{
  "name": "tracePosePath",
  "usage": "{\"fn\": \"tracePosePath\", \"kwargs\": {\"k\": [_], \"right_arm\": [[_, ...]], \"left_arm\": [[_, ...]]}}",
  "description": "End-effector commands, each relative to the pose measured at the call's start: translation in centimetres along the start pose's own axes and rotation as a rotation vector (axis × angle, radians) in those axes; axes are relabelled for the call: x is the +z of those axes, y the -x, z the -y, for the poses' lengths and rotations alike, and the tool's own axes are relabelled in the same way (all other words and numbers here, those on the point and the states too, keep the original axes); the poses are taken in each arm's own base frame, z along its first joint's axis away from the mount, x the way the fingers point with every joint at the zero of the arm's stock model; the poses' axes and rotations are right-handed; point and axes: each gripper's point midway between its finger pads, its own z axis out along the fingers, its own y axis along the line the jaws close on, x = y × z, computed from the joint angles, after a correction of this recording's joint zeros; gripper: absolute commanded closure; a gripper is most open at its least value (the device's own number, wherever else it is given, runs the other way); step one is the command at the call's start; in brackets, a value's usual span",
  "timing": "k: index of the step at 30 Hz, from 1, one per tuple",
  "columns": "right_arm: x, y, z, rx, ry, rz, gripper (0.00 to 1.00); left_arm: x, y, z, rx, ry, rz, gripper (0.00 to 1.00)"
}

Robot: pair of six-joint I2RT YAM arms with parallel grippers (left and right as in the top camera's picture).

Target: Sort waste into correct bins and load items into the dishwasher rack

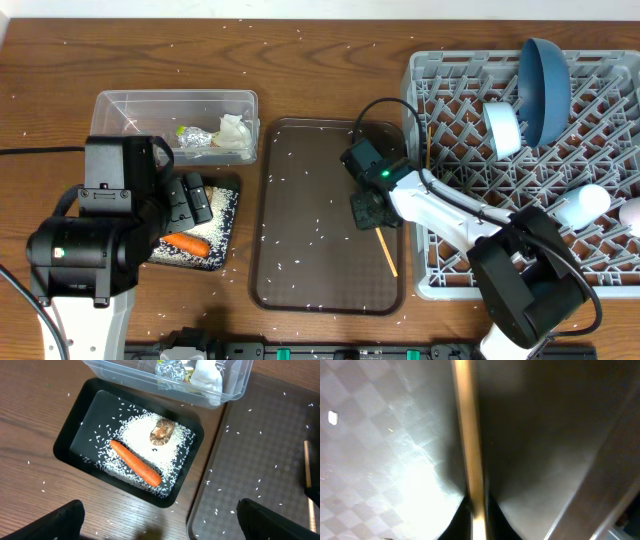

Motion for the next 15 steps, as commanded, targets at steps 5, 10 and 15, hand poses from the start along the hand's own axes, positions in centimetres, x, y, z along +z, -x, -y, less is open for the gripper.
{"fn": "tracePosePath", "kwargs": {"k": [5,10,15], "right_arm": [[-1.0,0.4,0.2,-0.043,-0.011,0.007,0.99],[-8.2,3.0,-0.2,-0.077,0.043,0.121,0.99],[-16.9,5.1,2.6,-0.034,0.036,0.33,0.99]], "left_arm": [[-0.4,0.4,-0.3,-0.012,0.011,0.017,0.02],[-0.4,0.4,-0.3,-0.012,0.011,0.017,0.02],[-0.4,0.4,-0.3,-0.012,0.011,0.017,0.02]]}}
